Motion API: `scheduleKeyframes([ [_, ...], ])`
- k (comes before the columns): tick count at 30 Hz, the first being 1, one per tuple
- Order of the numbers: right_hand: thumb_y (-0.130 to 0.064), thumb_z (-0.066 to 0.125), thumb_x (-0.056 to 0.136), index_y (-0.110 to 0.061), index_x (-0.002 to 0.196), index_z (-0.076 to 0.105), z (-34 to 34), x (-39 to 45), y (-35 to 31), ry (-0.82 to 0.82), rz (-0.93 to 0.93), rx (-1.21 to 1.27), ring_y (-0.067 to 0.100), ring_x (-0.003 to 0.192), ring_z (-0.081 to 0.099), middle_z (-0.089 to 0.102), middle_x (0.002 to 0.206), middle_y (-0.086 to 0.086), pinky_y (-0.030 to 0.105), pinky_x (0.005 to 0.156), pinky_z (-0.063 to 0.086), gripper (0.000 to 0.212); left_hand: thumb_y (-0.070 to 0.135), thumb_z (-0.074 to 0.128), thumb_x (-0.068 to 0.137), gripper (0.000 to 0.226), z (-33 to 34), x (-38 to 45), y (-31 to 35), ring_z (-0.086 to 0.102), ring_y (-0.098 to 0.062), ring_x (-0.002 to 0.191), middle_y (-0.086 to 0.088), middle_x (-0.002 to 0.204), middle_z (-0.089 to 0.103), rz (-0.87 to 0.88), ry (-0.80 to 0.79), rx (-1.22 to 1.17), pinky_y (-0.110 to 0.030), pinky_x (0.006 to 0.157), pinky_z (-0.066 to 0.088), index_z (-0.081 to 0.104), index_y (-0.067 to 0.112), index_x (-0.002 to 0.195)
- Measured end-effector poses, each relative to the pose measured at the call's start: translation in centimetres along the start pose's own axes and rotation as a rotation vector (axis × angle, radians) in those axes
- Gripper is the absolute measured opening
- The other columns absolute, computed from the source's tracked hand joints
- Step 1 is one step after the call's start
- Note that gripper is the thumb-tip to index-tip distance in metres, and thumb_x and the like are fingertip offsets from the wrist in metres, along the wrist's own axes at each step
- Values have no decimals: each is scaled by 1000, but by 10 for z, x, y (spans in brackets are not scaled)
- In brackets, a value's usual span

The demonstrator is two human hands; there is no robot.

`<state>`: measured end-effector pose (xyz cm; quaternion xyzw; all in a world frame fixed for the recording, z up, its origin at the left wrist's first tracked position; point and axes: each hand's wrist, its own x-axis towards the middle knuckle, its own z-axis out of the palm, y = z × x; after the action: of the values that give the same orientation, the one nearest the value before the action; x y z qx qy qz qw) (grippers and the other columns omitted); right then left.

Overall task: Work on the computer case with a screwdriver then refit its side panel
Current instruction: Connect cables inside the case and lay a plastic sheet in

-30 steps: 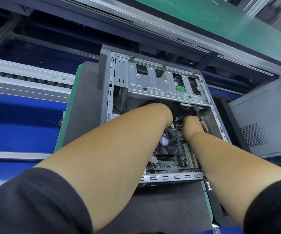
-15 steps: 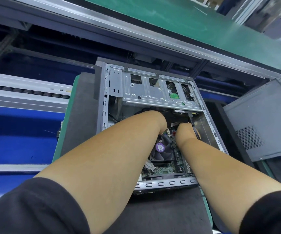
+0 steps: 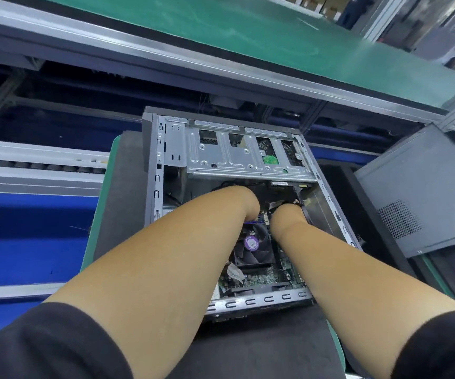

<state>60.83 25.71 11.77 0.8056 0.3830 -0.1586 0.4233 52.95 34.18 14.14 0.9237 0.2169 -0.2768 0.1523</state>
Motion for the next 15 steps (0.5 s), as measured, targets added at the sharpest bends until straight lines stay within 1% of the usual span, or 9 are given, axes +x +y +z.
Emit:
scheduleKeyframes([
  [3, -18, 47, 99, -11, 134, 57, -4, -11, -5, 68, -66, 2, 32, 128, 52, 52, 142, 11, 45, 101, 49, 38, 10, 44, 98, 28, 3, -1, 1, 45, -27, 83, -11, 96, 51, 22, 21, 24, -31, 75, 40, 63, 2, 116],
  [5, -16, 48, 99, -7, 137, 54, -12, -20, -6, 85, -126, 81, 32, 129, 51, 50, 144, 13, 44, 103, 48, 40, 9, 45, 97, 28, 2, -3, 1, 45, -27, 83, -11, 95, 51, 38, 38, 63, -32, 76, 40, 64, 2, 116],
  [7, -10, 53, 96, -2, 138, 50, -16, -25, -4, 146, -122, 265, 33, 126, 54, 50, 142, 15, 41, 100, 48, 43, 10, 47, 97, 27, 2, -6, 0, 46, -27, 83, -13, 97, 55, 38, 66, 60, -32, 77, 41, 64, 2, 118],
  [9, -5, 54, 92, 0, 135, 47, -19, -37, 1, 269, -143, 466, 34, 122, 55, 55, 135, 18, 37, 93, 47, 43, 8, 48, 97, 30, 2, -12, -1, 54, -31, 91, -16, 111, 61, 28, 112, -16, -34, 84, 45, 62, 2, 123],
  [11, -5, 52, 92, -4, 127, 52, -17, -50, 11, 413, -225, 591, 34, 115, 56, 59, 126, 18, 33, 86, 45, 36, 8, 47, 98, 31, 4, -15, -1, 59, -32, 107, -13, 124, 61, 7, 176, -146, -35, 92, 45, 59, 4, 126],
  [12, -8, 52, 93, -6, 123, 56, -15, -56, 16, 477, -267, 627, 33, 112, 57, 61, 121, 16, 33, 86, 46, 31, 10, 46, 98, 31, 5, -17, 0, 58, -30, 111, -12, 126, 61, 5, 220, -205, -35, 92, 46, 59, 5, 126],
  [13, -12, 53, 94, -8, 119, 58, -13, -62, 22, 534, -299, 652, 33, 109, 57, 62, 118, 15, 35, 87, 48, 27, 13, 45, 99, 30, 5, -20, 1, 59, -29, 110, -11, 125, 62, 0, 260, -269, -34, 89, 46, 61, 7, 124],
  [15, -19, 54, 94, -11, 116, 62, -7, -69, 34, 635, -335, 711, 31, 106, 57, 64, 113, 11, 39, 87, 49, 24, 19, 47, 97, 26, 6, -25, 4, 60, -28, 102, -9, 114, 66, -6, 362, -351, -30, 80, 46, 66, 15, 114],
])
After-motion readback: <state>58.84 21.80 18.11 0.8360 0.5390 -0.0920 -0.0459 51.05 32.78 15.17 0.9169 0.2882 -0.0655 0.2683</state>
